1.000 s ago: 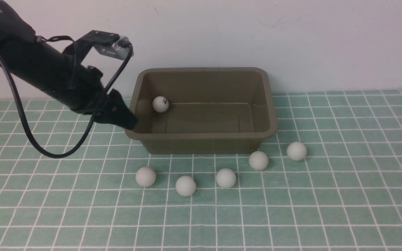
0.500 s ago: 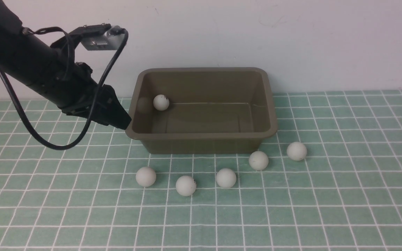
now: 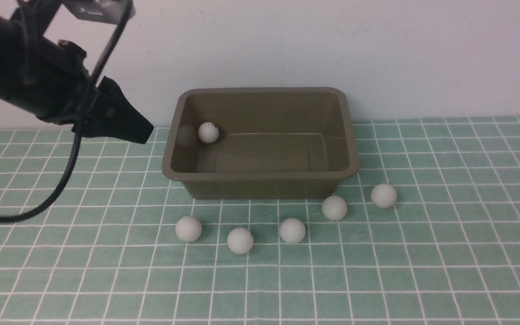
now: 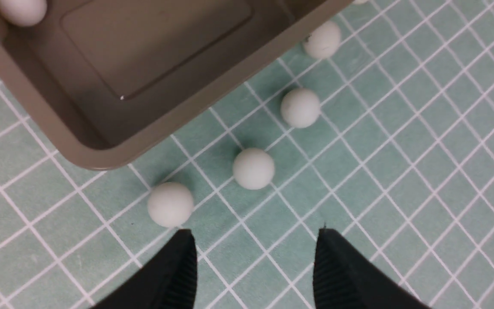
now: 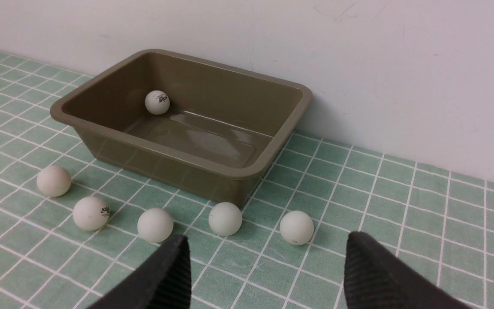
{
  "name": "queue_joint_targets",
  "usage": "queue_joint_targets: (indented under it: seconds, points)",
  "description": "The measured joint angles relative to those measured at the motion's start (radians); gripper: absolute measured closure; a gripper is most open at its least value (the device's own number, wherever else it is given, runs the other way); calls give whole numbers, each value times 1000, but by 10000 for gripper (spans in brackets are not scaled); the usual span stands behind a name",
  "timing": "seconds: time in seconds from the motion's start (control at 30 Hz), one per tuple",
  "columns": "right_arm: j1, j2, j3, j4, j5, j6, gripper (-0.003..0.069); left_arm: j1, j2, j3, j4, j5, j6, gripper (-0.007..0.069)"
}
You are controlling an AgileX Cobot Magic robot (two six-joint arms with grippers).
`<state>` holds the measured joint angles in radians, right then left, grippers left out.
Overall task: Put the table tennis balls in the box on the green coffee tablecloth.
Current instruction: 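Reach for and grasp a ping pong ball on the table beside the basket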
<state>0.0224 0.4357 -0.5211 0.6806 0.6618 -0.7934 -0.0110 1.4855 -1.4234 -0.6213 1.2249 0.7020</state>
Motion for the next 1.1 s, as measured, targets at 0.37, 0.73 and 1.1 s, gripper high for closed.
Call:
queue_joint_targets:
  seconds: [0.37,0.73,1.1]
  points:
    - [1,0,0,0,0,-8,219,0,-305,349,-39,-62,-42,283]
    - [1,0,0,0,-25,-11,219,0,-368,711,-133,-555,115,283]
    - [1,0,0,2,-45,-11,219,0,-44,712,-409,-627,423,242]
